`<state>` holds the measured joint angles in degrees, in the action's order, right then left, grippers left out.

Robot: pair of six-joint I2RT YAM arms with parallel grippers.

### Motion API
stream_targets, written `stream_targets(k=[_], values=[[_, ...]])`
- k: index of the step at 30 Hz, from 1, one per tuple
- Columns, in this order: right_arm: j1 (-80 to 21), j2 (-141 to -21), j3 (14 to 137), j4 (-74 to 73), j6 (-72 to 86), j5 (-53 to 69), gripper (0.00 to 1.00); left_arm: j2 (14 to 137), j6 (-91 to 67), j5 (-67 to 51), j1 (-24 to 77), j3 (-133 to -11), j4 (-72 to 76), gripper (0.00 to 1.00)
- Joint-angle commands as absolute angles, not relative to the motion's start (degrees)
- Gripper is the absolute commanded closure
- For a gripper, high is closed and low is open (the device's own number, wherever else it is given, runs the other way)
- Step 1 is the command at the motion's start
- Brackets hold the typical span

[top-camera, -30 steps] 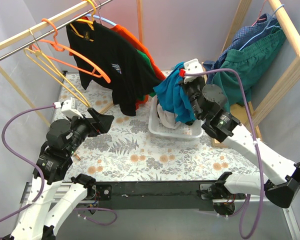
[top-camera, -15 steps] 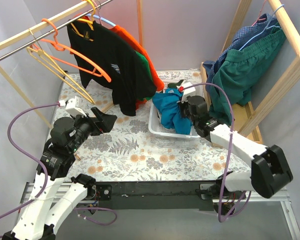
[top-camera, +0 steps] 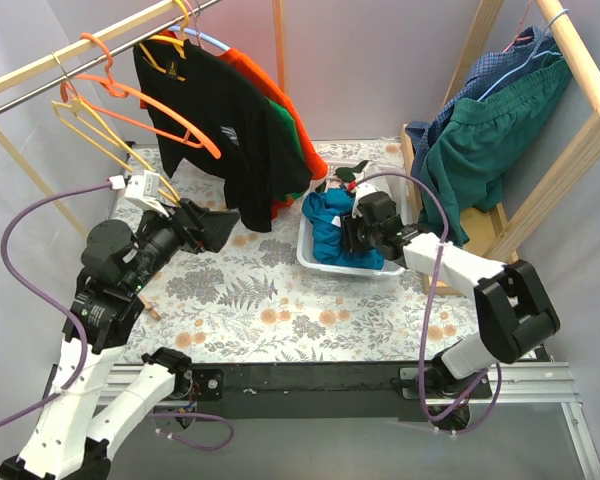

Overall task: Remove the t-shirt from the hanger
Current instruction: Place the T-shirt in the bin.

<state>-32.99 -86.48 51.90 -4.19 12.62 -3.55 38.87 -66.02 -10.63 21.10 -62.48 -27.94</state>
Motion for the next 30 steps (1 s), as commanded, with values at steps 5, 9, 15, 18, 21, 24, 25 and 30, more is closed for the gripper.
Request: stream_targets(k=[5, 9, 15, 18, 21, 24, 25, 30], values=[[-32.96, -73.75, 60.02, -16.42, 11.43, 1.75, 0.40, 42.78, -63.02, -12.57, 20.74, -72.06, -20.22, 0.13], [-32.96, -71.29, 64.94, -21.70, 9.76, 2.20, 0.39, 47.80, -64.07, -10.73, 20.74, -78.39, -17.94, 0.13], [-32.96, -67.42, 68.90, -20.40, 6.42, 7.10, 0.39, 55.18, -66.62, -11.95, 20.74, -87.01, -14.87, 0.14], [-32.96, -65.66, 70.49, -14.96, 2.91, 12.89, 0.40, 56.07, -68.37, -13.27, 20.74, -86.05, -11.61, 0.14], [-32.96, -66.00, 73.73, -10.99, 0.97, 15.81, 0.41, 56.51, -69.25, -14.06, 20.74, -84.47, -9.58, 0.14], [-32.96, -67.76, 77.95, -8.44, 0.18, 18.09, 0.42, 56.69, -69.43, -14.24, 20.83, -83.58, -8.53, 0.14], [-33.05, -68.20, 78.74, -7.92, 0.18, 18.45, 0.42, 56.95, -69.43, -14.50, 20.74, -83.58, -8.26, 0.14], [-33.05, -68.38, 75.44, -5.55, 2.54, 19.16, 0.42, 59.58, -70.49, -15.90, 20.83, -86.82, -5.89, 0.14]])
